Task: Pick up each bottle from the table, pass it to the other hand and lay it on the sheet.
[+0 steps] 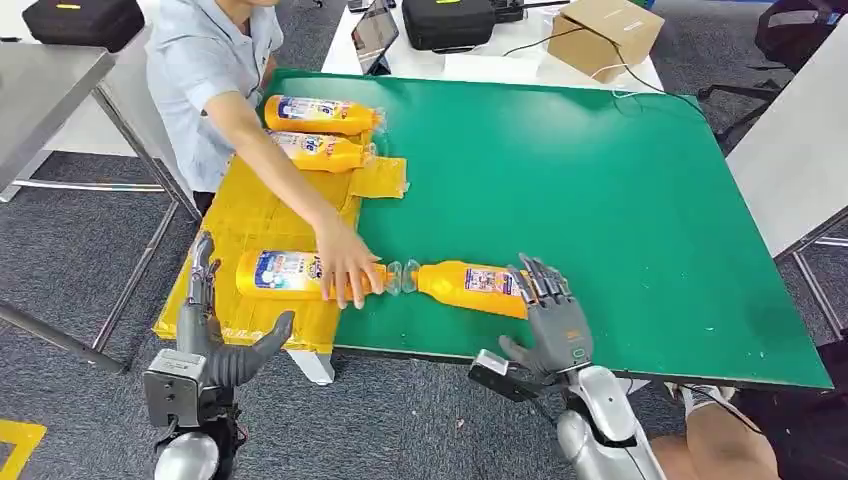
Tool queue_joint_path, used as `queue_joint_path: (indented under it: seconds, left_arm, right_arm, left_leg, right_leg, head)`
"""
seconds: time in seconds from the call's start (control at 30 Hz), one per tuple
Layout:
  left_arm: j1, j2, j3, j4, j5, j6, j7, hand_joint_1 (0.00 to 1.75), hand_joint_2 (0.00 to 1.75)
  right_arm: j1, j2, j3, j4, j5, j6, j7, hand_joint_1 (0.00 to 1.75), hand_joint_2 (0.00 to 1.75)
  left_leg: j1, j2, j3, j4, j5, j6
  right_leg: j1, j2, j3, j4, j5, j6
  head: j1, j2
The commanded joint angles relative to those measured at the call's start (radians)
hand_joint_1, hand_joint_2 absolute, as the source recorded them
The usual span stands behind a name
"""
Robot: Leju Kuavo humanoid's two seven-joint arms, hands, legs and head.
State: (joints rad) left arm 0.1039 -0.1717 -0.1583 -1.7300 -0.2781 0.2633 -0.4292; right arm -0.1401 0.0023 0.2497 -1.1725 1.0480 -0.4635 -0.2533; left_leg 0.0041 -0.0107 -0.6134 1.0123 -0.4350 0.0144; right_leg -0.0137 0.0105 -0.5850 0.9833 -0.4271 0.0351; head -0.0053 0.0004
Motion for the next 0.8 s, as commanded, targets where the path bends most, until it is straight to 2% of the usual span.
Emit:
queue_joint_path:
  seconds: [0.03, 0.13, 0.2, 0.53, 0.6, 0.7, 0.77, 0.8]
  left_arm:
    - [-0.037, 0.018, -0.055, 0.063, 0.011, -0.02, 0.01, 0.0, 1.75]
    - [-0.06, 0.016, -0.069, 0.102, 0.012, -0.022, 0.011, 0.0, 1.75]
    - [-0.073, 0.013, -0.074, 0.121, 0.013, -0.02, 0.011, 0.0, 1.75]
    - [-0.101, 0.013, -0.109, 0.15, 0.03, -0.024, 0.015, 0.0, 1.75]
    - [-0.104, 0.016, -0.112, 0.153, 0.03, -0.023, 0.016, 0.0, 1.75]
    - [-0.105, 0.023, -0.113, 0.15, 0.029, -0.022, 0.022, 0.0, 1.75]
    - [-0.1, 0.028, -0.109, 0.14, 0.04, -0.033, 0.042, 0.0, 1.75]
    - [-0.097, 0.031, -0.106, 0.133, 0.042, -0.035, 0.044, 0.0, 1.75]
  right_arm:
    - [-0.134, 0.002, -0.101, 0.295, -0.019, 0.026, -0.012, 0.0, 1.75]
    - [-0.189, 0.008, -0.094, 0.374, -0.041, 0.036, -0.058, 0.0, 1.75]
    - [-0.218, 0.018, -0.094, 0.414, -0.054, 0.038, -0.074, 0.0, 1.75]
    - [-0.387, 0.031, -0.035, 0.613, 0.006, 0.022, -0.044, 0.0, 1.75]
    - [-0.406, 0.034, -0.037, 0.645, -0.002, 0.04, -0.034, 0.0, 1.75]
    - [-0.44, 0.041, -0.025, 0.718, 0.011, 0.105, 0.009, 0.0, 1.75]
    - [-0.462, 0.045, -0.015, 0.761, 0.026, 0.169, 0.08, 0.0, 1.75]
    - [-0.465, 0.047, -0.013, 0.763, 0.028, 0.177, 0.088, 0.24, 1.75]
  left_leg:
    - [0.0, 0.001, 0.003, -0.001, 0.0, 0.0]
    - [0.0, 0.001, 0.006, -0.002, 0.0, -0.001]
    - [0.0, 0.001, 0.003, -0.001, 0.0, 0.0]
    - [0.0, 0.004, 0.006, -0.001, -0.001, -0.001]
    - [0.0, 0.002, 0.003, -0.001, 0.0, 0.0]
    - [0.0, 0.003, 0.006, -0.001, -0.001, -0.001]
    - [0.0, 0.002, 0.004, -0.001, 0.0, 0.0]
    - [0.0, 0.003, 0.006, -0.001, -0.001, -0.001]
  right_leg:
    - [0.0, 0.0, 0.003, -0.001, 0.0, -0.001]
    - [0.0, -0.001, 0.006, -0.002, 0.0, -0.001]
    - [0.0, 0.0, 0.003, -0.001, 0.0, -0.001]
    - [0.001, 0.001, 0.005, -0.001, 0.0, -0.002]
    - [0.0, 0.001, 0.002, 0.0, 0.0, -0.001]
    - [0.001, 0.001, 0.005, -0.001, 0.0, -0.001]
    - [0.0, 0.0, 0.004, 0.0, 0.0, -0.001]
    - [0.001, 0.001, 0.006, -0.001, -0.001, -0.002]
  head:
    - [0.0, 0.0]
    - [0.0, 0.0]
    - [0.0, 0.0]
    - [0.0, 0.0]
    - [0.0, 0.0]
    - [0.0, 0.0]
    - [0.0, 0.0]
    - [0.0, 0.0]
